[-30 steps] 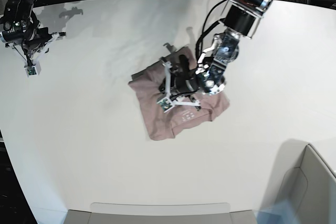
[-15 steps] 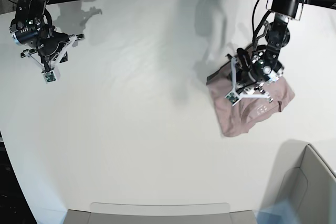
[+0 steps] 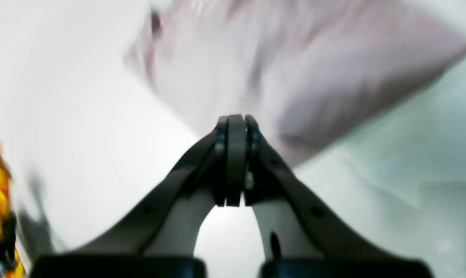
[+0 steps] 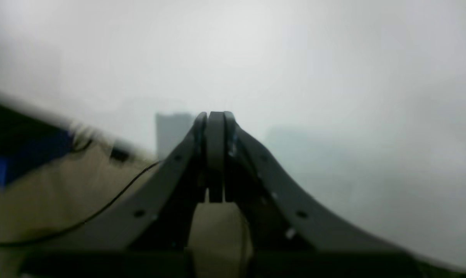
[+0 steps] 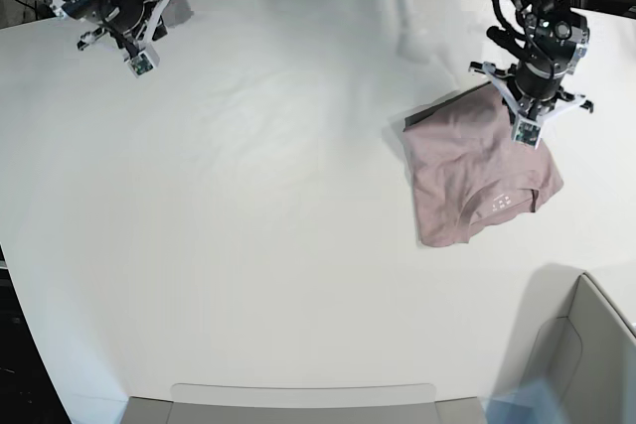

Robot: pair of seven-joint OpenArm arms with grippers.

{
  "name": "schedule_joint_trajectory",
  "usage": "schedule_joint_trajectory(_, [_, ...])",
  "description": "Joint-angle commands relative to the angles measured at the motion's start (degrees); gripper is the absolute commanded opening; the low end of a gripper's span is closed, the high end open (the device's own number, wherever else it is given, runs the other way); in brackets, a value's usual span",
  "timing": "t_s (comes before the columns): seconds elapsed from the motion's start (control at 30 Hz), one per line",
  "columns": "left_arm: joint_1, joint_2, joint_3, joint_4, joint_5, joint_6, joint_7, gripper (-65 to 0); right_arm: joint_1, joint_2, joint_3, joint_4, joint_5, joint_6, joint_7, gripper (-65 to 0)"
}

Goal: Fold the T-shirt properly

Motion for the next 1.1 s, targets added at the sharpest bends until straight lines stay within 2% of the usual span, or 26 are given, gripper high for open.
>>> schedule_joint_trajectory(0.0, [2.5, -0.3, -0.7, 0.9, -0.1, 0.2, -2.1, -65.0, -1.5, 0.7, 0.4, 1.1, 0.2, 0.0, 1.1, -65.0])
schedule_joint_trajectory(0.2, [18.0, -0.1, -2.6, 1.0, -0.1, 0.3, -8.8, -65.0, -14.7, 2.7, 0.2, 1.2, 0.2, -0.1, 1.2, -65.0])
schedule_joint_trajectory(0.4, [31.2, 0.1, -2.2, 0.5, -0.1, 0.4, -8.6, -65.0, -28.2, 6.1, -0.1, 1.0, -0.3, -0.3, 1.2, -65.0])
schedule_joint_trajectory(0.5, [34.4, 2.2, -1.0, -4.2, -0.3, 0.4, -8.6, -65.0, -30.6, 6.6, -1.0, 0.8, -0.4, -0.3, 1.0, -65.0])
schedule_joint_trajectory(0.6, [34.1, 2.4, 0.9, -14.1, -0.3, 0.5, -9.5, -65.0, -30.6, 7.5, -3.8, -0.1, -2.8, -0.3, 0.8, -65.0])
schedule_joint_trajectory(0.73, [27.4, 1.8, 2.5, -29.6, -0.3, 0.5, -9.6, -65.0, -25.6, 10.2, -13.6, -5.8, -10.8, -0.3, 1.0, -65.0])
schedule_joint_trajectory(0.8, [24.4, 1.6, 2.5, -37.7, -0.3, 0.5, -12.4, -65.0, -21.1, 10.2, -18.5, -12.3, -14.5, -0.3, 1.1, -65.0])
schedule_joint_trajectory(0.9, [21.1, 1.5, 2.6, -48.8, -0.2, 0.5, -19.5, -65.0, -14.0, 10.0, -26.2, -22.0, -17.2, -0.3, 1.2, -65.0])
schedule_joint_trajectory(1.07, [10.2, 1.5, 2.6, -66.8, -0.1, 0.5, -23.4, -65.0, -2.1, 10.0, -36.5, -36.0, -17.6, -0.4, 5.9, -65.0])
